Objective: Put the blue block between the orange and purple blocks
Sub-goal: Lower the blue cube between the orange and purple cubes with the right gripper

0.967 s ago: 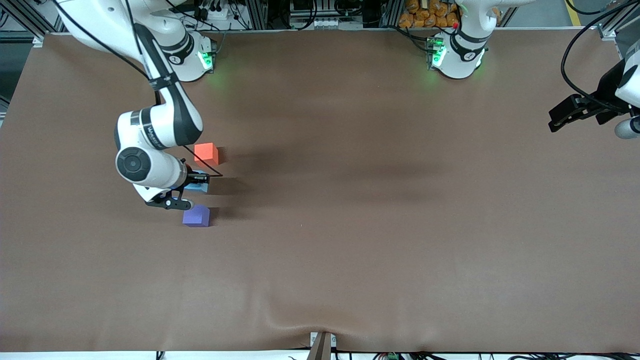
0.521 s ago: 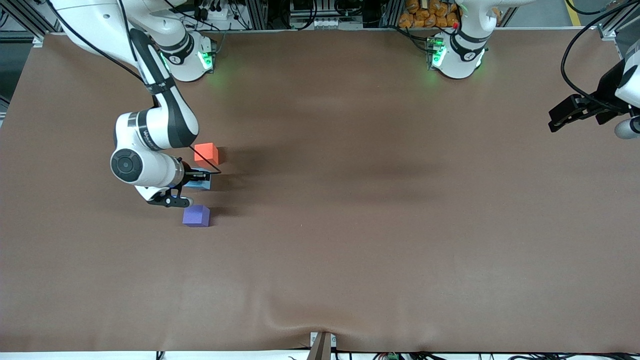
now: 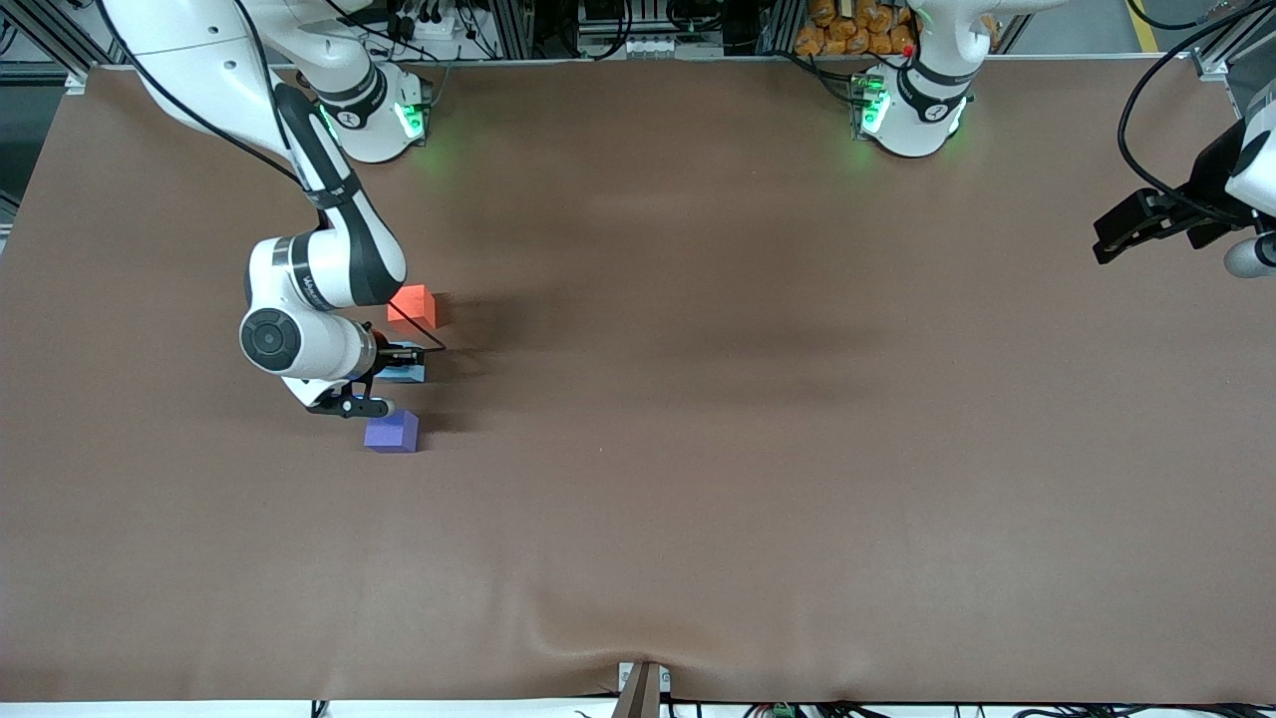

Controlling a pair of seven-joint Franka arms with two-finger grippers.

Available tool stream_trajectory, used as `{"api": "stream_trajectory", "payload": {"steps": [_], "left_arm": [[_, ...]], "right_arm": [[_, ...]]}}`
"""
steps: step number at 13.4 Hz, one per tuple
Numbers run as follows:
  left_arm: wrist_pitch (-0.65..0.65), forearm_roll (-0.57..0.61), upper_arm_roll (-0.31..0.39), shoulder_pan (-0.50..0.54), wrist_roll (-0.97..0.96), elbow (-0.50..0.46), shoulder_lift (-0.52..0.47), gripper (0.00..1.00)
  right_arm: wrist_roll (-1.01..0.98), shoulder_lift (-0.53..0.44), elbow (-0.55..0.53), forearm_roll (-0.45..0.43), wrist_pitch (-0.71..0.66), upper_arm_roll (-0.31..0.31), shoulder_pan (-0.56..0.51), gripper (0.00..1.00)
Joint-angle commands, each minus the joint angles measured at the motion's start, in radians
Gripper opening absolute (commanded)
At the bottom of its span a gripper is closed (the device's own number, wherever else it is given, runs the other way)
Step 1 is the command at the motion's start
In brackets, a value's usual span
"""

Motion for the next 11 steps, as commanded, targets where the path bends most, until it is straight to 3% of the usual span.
{"api": "stream_trajectory", "payload": {"steps": [1,2,3,7,11], "left_arm": [[-0.004,0.0,-0.004,0.007,0.013,0.003,-0.001,1.0],[-0.004,0.0,-0.004,0.007,0.013,0.003,-0.001,1.0],[-0.004,-0.001,-0.004,0.007,0.013,0.003,-0.001,1.0],[-0.005,-0.001,-0.006,0.005,0.014,0.002,-0.001,1.0],[-0.004,-0.001,-0.006,0.005,0.016,0.003,0.001,1.0]], "right_arm": [[-0.024,0.008,-0.01,0.018,0.029,0.01,-0.015,0.61],[-0.024,0.008,-0.01,0.018,0.028,0.01,-0.015,0.88],[-0.022,0.007,-0.01,0.018,0.028,0.01,-0.014,1.0],[-0.019,-0.024,0.024,0.018,-0.027,0.008,-0.017,1.0],[-0.008,-0.036,0.174,0.019,-0.205,0.006,-0.017,1.0]]}}
